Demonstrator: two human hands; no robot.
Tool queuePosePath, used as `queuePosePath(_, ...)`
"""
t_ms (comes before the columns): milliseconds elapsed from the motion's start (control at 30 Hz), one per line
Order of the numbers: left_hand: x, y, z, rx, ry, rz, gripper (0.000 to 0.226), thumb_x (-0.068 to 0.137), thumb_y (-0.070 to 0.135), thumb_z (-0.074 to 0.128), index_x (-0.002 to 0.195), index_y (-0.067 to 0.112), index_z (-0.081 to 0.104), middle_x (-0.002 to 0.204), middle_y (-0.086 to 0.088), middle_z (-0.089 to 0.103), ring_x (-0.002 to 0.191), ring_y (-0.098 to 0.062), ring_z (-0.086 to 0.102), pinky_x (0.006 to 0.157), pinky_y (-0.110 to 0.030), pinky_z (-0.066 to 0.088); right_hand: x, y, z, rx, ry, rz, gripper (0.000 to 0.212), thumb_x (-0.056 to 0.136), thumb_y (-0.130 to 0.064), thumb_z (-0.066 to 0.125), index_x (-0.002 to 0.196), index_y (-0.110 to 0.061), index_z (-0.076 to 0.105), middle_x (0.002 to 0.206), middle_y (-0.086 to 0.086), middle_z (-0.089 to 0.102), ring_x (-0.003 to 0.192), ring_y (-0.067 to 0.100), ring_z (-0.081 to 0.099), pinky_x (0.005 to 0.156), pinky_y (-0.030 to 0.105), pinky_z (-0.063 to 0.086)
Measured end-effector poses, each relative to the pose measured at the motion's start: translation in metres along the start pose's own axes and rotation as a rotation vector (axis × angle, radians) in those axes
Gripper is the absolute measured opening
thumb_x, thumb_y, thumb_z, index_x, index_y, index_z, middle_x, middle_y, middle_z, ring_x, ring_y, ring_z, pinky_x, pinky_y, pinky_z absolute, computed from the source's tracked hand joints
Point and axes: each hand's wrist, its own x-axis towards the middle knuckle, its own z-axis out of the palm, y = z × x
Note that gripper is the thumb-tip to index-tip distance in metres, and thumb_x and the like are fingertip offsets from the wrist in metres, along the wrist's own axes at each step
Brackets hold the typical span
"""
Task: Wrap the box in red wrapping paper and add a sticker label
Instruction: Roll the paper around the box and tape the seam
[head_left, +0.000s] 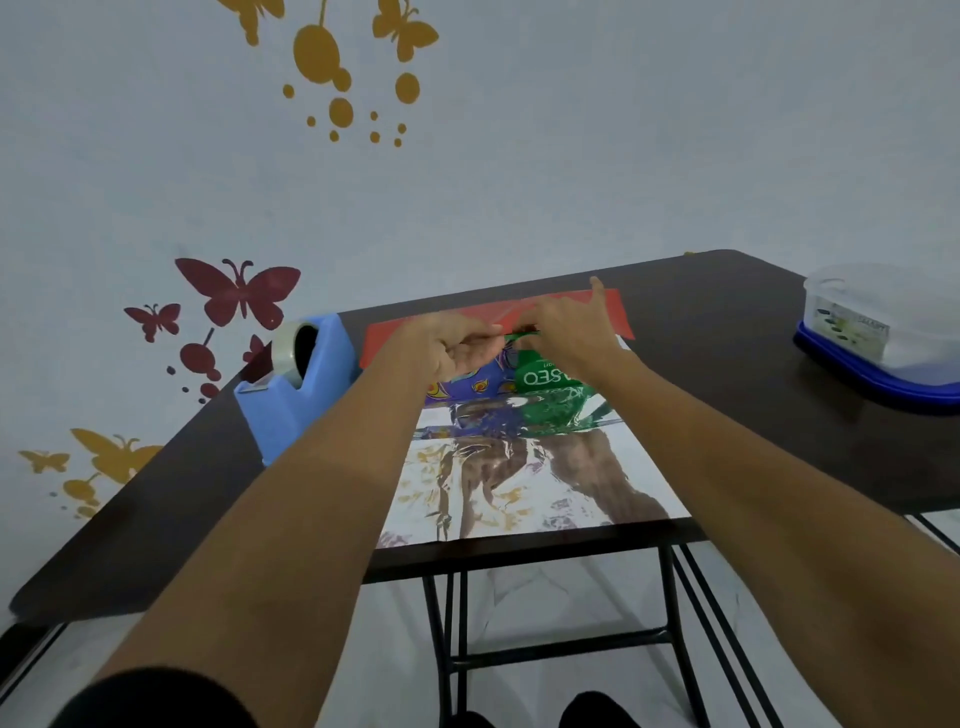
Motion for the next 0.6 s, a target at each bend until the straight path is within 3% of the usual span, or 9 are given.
queuePosePath(133,0.001,-0.009,-0.006,-0.097,-0.047,0.034,0.01,0.087,0.001,0.062,0.08,-0.005,0.061,0.058,-0.013,0.067,0.046,-0.015,0.066,0.055,-0.021,0.056,-0.006,-0.001,0.001,-0.033,0.051,-0.009,0.036,0.09,-0.048,0.048,0.119,-0.031,0.06,0.113,-0.004,0.067,0.108,0.017,0.061,0.115,0.049,0.003)
queuePosePath(300,-0.002,-0.015,-0.006,-0.104,-0.055,0.076,0.013,0.087,0.003,0.063,0.079,-0.006,0.061,0.057,-0.013,0.067,0.045,-0.015,0.065,0.052,-0.023,0.056,-0.015,0.006,0.009,-0.083,0.067,-0.074,0.045,0.091,-0.051,0.045,0.127,-0.025,0.056,0.13,-0.006,0.058,0.117,0.014,0.056,0.114,0.047,-0.001)
queuePosePath(467,-0.006,-0.017,0.002,-0.042,0.004,0.12,0.011,0.087,0.004,0.064,0.079,-0.003,0.06,0.052,-0.01,0.066,0.041,-0.012,0.063,0.043,-0.02,0.053,-0.015,0.002,0.011,-0.098,0.081,-0.02,0.039,0.092,-0.049,0.047,0.118,-0.024,0.061,0.113,-0.002,0.066,0.104,0.018,0.063,0.114,0.042,0.005)
queuePosePath(600,-0.005,-0.02,0.001,-0.088,0.028,0.126,0.009,0.089,0.001,0.061,0.081,-0.004,0.06,0.051,-0.01,0.065,0.041,-0.012,0.063,0.042,-0.02,0.052,-0.015,0.0,0.008,-0.093,0.066,0.034,0.053,0.089,-0.054,0.048,0.134,-0.026,0.046,0.107,0.001,0.069,0.103,0.02,0.064,0.114,0.044,0.005)
